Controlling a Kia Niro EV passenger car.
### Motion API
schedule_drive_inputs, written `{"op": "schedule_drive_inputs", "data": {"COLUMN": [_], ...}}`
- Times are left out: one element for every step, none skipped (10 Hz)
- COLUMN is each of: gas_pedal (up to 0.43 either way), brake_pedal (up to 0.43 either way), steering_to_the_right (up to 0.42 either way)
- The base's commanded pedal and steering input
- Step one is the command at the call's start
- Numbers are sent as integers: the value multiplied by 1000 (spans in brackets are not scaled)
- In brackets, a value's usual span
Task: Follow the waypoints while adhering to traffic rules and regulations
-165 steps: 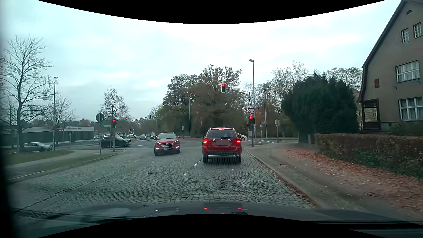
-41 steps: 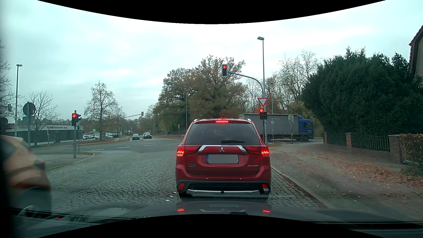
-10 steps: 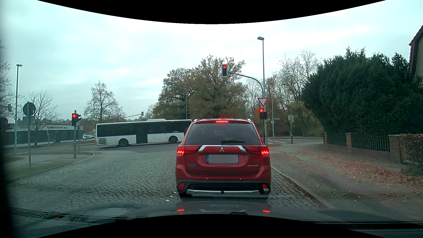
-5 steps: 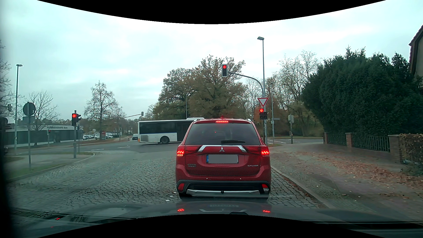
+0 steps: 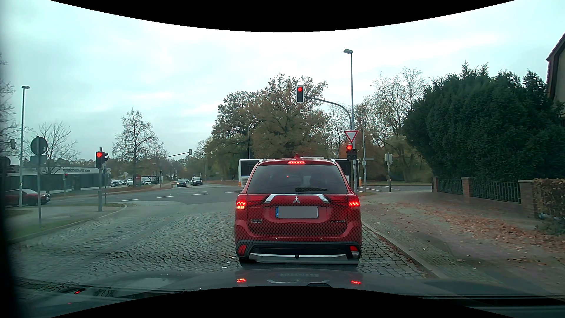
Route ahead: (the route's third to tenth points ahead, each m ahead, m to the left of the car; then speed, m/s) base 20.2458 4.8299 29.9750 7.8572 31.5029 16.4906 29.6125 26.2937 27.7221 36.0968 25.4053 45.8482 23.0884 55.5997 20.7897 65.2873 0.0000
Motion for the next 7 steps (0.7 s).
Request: {"op": "schedule_drive_inputs", "data": {"gas_pedal": [0, 0, 0, 0, 0, 0, 0], "brake_pedal": [372, 372, 366, 366, 366, 366, 366], "steering_to_the_right": [-4, -4, -4, -4, -4, -4, -4]}}
